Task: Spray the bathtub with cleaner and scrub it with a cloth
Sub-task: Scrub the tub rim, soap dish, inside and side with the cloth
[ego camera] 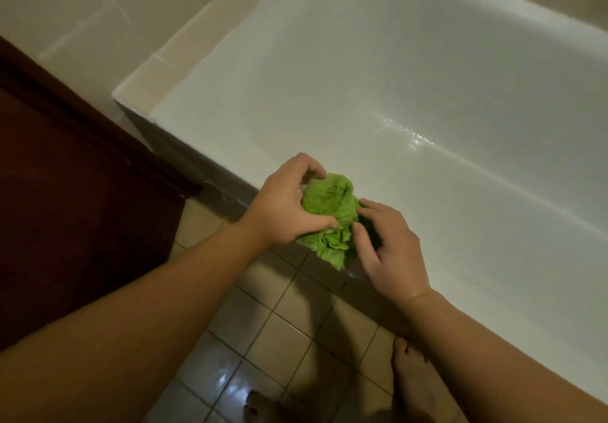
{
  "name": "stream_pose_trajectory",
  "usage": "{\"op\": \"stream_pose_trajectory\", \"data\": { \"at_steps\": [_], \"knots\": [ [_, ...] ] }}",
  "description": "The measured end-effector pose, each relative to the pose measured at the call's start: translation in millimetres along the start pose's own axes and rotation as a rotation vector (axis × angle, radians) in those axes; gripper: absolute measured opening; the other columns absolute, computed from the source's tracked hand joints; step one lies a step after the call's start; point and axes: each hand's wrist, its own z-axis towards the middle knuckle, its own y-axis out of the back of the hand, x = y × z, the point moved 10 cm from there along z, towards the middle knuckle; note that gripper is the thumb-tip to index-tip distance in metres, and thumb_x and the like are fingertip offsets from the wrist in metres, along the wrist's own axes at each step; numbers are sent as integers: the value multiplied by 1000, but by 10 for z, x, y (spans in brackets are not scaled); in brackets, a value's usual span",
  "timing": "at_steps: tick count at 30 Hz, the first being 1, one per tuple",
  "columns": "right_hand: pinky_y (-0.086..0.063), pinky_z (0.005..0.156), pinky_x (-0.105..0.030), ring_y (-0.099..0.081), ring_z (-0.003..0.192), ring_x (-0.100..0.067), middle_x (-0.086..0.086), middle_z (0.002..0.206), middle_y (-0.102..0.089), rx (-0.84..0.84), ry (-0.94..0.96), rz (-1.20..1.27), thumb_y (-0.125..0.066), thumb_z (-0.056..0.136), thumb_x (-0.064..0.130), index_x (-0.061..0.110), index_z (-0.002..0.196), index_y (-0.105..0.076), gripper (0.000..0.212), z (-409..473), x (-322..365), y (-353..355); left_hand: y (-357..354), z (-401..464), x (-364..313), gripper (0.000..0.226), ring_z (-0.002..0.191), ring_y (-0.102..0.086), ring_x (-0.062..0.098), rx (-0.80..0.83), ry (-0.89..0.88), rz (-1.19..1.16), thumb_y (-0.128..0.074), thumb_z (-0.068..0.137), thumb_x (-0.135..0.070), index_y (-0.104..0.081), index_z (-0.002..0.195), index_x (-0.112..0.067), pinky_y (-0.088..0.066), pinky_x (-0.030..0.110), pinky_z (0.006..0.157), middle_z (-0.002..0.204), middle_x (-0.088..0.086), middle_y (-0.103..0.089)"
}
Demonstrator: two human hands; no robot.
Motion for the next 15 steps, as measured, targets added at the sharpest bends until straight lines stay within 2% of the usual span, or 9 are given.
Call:
{"op": "stream_pose_trajectory", "data": {
  "at_steps": [3,5,7,9,11,13,15],
  "knots": [
    [-46,110,-37,-49,134,-17,-4,147,-49,7,-102,79,-70,86,50,19,152,-38,79,-150,-165,109,-306,117,-33,71,109,-67,3,145,85,-125,-101,59,-17,-58,116,-21,-57,27,93,115,-7,-68],
    [-37,116,-33,-38,146,-21,-4,162,-33,21,-56,-26,-73,84,58,28,159,-23,95,-227,-177,159,-520,141,-26,73,115,-64,-4,249,116,-134,-101,60,-21,-51,114,-25,-53,26,100,122,-15,-67],
    [-40,115,-37,-40,144,-25,-5,164,-33,36,24,-152,-69,88,62,33,161,-25,91,-246,-165,153,-630,186,-40,65,123,-60,-5,305,76,-7,-94,66,-42,-45,107,-34,-46,39,112,121,-28,-67],
    [-50,104,-47,-52,131,-29,-9,150,-50,31,106,-187,-67,92,58,28,158,-37,78,-234,-141,126,-626,234,10,43,124,-60,-2,324,92,26,-79,76,-46,-48,102,-34,-45,44,112,119,-32,-68],
    [-52,94,-48,-56,120,-32,-11,137,-57,21,121,-200,-67,93,53,26,154,-46,69,-238,-163,101,-563,278,75,21,109,-67,-2,320,109,43,-64,83,-34,-56,102,-33,-55,35,96,112,-25,-73],
    [-55,89,-47,-56,117,-34,-13,133,-56,1,86,-204,-69,91,52,28,147,-51,63,-246,-195,137,-450,336,82,21,92,-68,1,276,21,210,-55,86,-31,-62,105,-34,-55,30,80,99,-22,-75],
    [-56,94,-46,-53,123,-38,-18,137,-52,-25,68,-178,-71,86,48,24,138,-57,59,-258,-202,190,-452,360,57,26,88,-67,10,292,-132,427,-51,92,-37,-69,107,-28,-52,32,76,96,-15,-74]
  ]
}}
